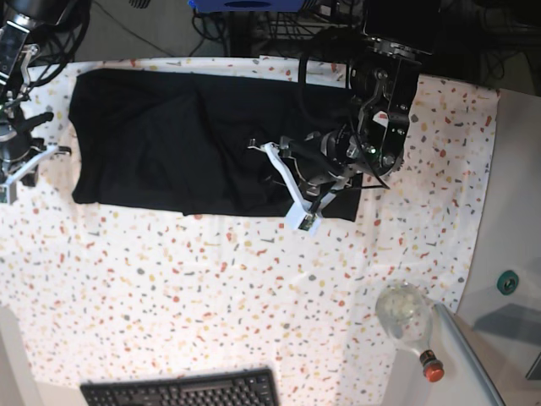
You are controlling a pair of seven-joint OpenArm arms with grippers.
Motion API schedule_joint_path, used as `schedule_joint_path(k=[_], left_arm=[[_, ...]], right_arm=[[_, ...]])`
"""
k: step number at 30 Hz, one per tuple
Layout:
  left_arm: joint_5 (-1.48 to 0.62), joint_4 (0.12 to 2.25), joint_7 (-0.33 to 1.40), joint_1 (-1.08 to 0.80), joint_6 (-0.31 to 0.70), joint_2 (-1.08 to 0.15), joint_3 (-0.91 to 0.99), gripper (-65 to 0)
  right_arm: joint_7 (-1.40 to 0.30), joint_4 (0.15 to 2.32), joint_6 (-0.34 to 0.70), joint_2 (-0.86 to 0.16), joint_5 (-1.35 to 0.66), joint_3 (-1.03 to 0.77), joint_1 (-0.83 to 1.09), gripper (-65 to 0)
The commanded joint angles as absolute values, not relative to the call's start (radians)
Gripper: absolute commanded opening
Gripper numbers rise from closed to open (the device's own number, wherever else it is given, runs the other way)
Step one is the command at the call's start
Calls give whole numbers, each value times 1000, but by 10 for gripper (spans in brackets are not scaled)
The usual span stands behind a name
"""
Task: Layout the t-shirt on the table in an organized manner, then fold the t-shirt properly
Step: 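Grasp the strip's end with the left gripper and fold it toward the right gripper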
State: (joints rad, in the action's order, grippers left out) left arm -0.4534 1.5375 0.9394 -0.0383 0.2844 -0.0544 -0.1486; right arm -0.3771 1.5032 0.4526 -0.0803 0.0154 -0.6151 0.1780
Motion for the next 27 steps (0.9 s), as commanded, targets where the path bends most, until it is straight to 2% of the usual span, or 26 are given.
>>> schedule_joint_path(k=[1,20,21,24,27], left_arm=[[-473,1554,921,-16,289,-50,-153,-650],[-469,1512,921,-8,289,-39,-157,-650],[-469,1512,921,-8,289,-39,-157,-612],[-472,1512,921,-7,289,-38,-157,-385],[-473,1512,921,-7,289,-36,-157,-214]], right_arm=[[-354,1521,447,-96,10,-618,168,-650],[-354,1521,447,-96,8,-618,168,-650],[-354,1521,447,-96,8,-618,168,-650],[-354,1521,447,-96,7,-618,168,-650],[-354,1521,447,-96,7,-618,168,-650]])
